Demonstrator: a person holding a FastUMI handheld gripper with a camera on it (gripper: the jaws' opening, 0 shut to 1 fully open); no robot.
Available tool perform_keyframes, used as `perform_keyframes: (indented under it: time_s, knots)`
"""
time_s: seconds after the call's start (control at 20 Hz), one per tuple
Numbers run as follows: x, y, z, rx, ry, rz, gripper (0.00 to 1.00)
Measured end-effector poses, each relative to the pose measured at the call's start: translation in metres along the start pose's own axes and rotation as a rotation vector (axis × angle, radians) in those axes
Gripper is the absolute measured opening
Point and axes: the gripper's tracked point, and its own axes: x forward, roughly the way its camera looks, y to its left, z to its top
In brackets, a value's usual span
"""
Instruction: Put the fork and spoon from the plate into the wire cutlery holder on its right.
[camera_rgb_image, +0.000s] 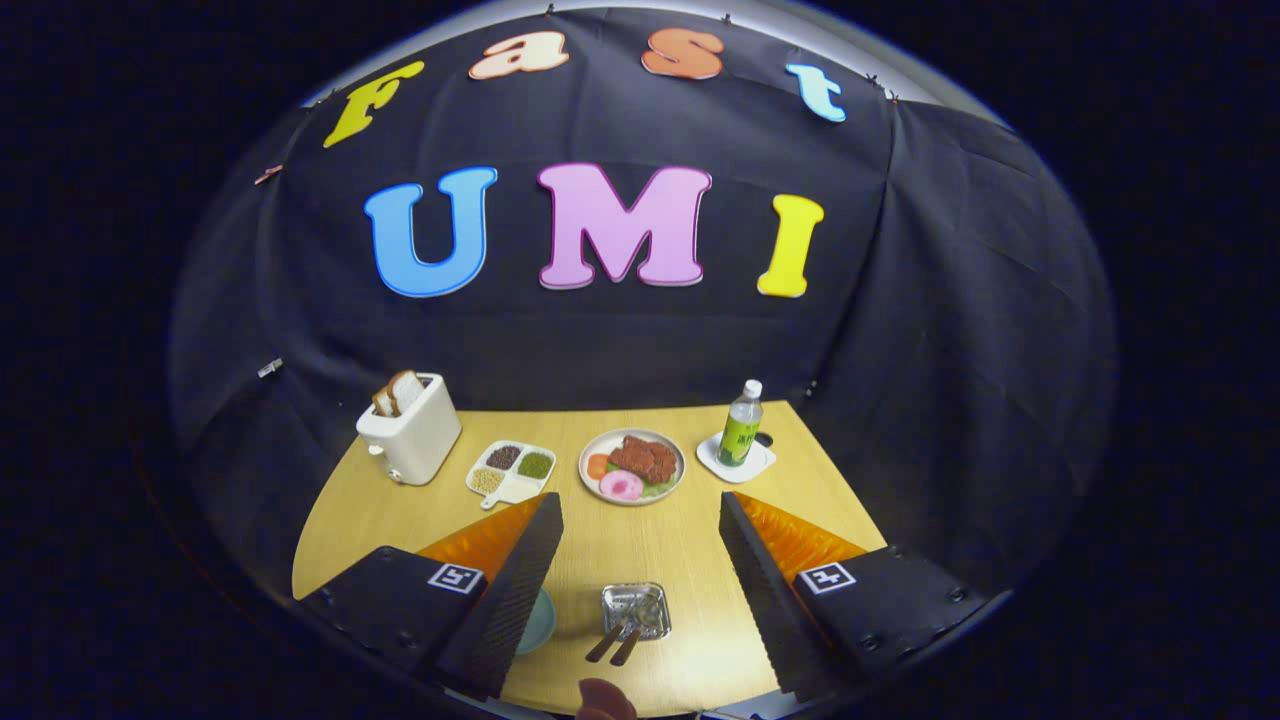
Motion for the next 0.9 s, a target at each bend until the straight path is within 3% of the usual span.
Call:
perform_keyframes:
  time_s: [0.15, 0.35, 0.9]
  knots:
    - [-0.020, -0.016, -0.001, -0.035, -0.076, -0.001, 0.98]
    - [-0.034, -0.019, 0.003, 0.013, -0.174, -0.001, 0.98]
    - [-0.046, -0.012, 0.004, 0.036, -0.201, -0.017, 0.98]
